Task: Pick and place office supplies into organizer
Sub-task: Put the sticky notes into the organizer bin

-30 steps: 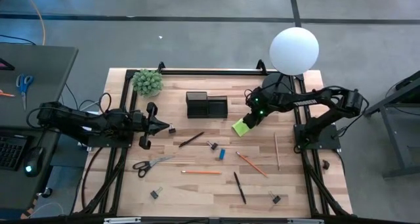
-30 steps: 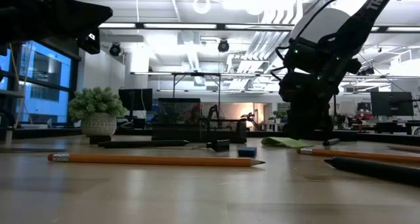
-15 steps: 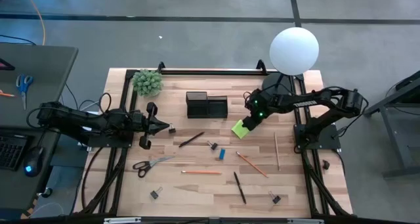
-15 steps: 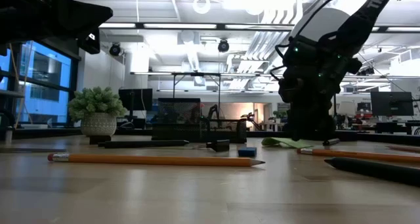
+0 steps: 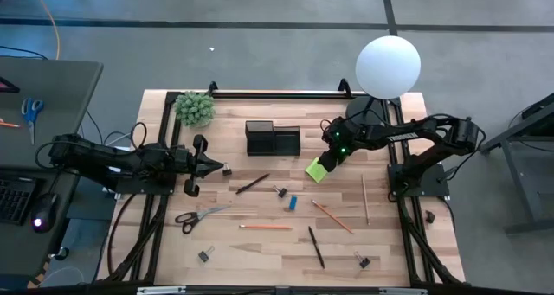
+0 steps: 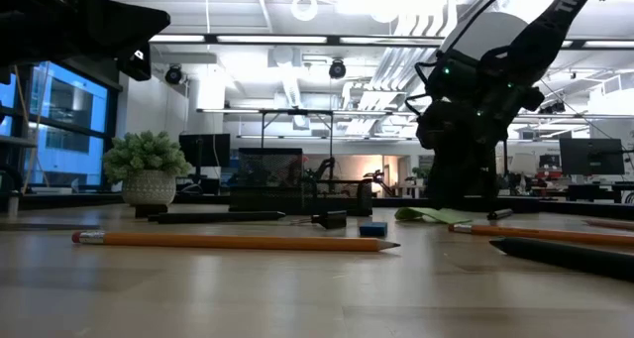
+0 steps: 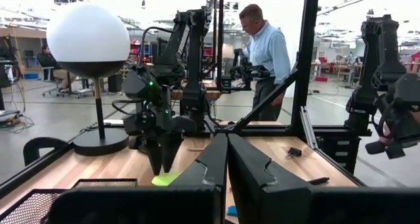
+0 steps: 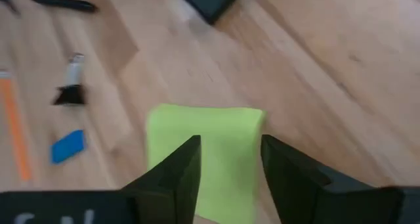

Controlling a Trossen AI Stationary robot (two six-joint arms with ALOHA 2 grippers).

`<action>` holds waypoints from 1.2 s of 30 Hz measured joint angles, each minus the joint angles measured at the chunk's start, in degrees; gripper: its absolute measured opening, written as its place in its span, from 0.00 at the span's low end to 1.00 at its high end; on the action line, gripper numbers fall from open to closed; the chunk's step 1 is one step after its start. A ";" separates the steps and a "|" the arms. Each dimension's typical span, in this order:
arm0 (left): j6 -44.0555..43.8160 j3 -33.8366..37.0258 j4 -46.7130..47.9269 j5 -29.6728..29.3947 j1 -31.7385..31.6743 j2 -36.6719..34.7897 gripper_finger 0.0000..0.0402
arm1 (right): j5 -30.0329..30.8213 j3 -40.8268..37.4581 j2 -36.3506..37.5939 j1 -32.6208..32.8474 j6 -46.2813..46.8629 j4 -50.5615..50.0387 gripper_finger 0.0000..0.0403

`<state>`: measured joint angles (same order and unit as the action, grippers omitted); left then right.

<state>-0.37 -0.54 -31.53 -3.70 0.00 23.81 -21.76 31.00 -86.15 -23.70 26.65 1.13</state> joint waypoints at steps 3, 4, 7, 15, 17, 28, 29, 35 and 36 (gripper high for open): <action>0.04 0.00 0.00 -0.62 0.00 0.01 0.01 | -1.32 0.03 -2.87 0.39 -0.28 0.78 0.42; 0.06 0.00 0.03 -0.74 -0.01 0.02 0.01 | -1.76 0.27 -4.04 0.47 -0.32 0.98 0.43; 0.12 0.00 0.11 -1.27 -0.01 0.02 0.01 | -3.99 0.37 -7.57 0.21 -1.22 1.35 0.44; 0.39 0.00 0.70 -2.14 -0.01 0.01 0.01 | -13.36 0.26 -8.93 -1.32 -6.00 2.25 0.35; 0.41 0.00 1.29 -2.76 -0.01 0.02 0.01 | -15.38 0.25 -8.93 -1.58 -8.36 1.58 0.30; 0.60 0.00 2.99 -4.55 -0.01 0.02 0.01 | -15.85 0.11 -8.91 -1.34 -15.60 -1.36 0.02; 0.60 0.00 3.01 -4.52 -0.01 0.02 0.01 | -15.98 0.11 -8.91 -1.34 -15.60 -1.22 0.01; 0.58 0.00 3.05 -4.52 -0.01 0.01 0.01 | -16.05 1.73 -4.82 -1.31 -11.38 -1.76 0.00; 0.58 0.00 3.04 -4.52 0.00 0.02 0.01 | -15.42 2.84 -3.38 -1.28 -10.11 -0.48 0.00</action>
<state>0.21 -0.54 -28.48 -8.23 0.00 23.83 -37.18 33.84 -89.53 -24.97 16.54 0.65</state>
